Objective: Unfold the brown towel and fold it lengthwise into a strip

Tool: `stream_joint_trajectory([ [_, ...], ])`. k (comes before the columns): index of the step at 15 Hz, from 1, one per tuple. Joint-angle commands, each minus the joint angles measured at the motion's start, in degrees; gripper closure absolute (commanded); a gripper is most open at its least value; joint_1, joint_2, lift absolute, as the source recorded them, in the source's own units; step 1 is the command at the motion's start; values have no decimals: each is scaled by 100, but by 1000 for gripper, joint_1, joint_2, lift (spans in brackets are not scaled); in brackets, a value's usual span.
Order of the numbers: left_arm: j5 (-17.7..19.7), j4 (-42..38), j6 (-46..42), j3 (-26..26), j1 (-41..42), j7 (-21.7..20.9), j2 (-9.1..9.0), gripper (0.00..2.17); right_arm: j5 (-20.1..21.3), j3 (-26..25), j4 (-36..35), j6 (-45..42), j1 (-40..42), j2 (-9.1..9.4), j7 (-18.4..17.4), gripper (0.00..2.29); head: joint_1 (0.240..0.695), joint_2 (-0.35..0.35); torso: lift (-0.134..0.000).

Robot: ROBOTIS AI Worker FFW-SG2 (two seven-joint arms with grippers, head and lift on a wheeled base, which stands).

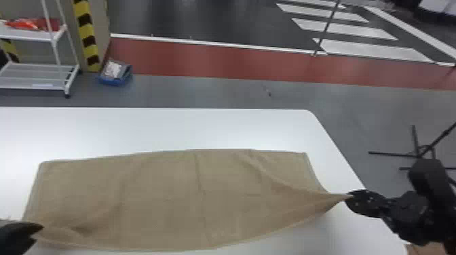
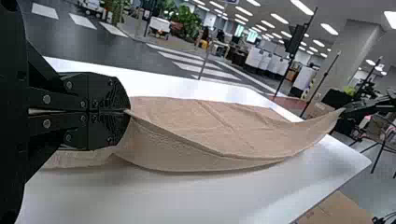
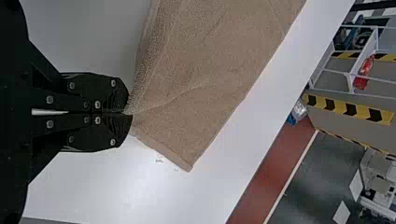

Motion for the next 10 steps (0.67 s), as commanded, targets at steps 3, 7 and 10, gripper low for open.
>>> stream_joint_trajectory([
  [3,-50,-44,550,-32,-111,-41,71,1231,128,19,73,120,-100,-36,72,2260,695,-219,-120],
  [7,-111,26,779,-32,-120,82,97,1160,137,28,90,137,-108,-28,80,2260,695,-201,-120],
  [10,-120,44,1008,-32,-111,152,97,1099,137,28,90,137,-100,-19,80,2260,695,-188,-120],
])
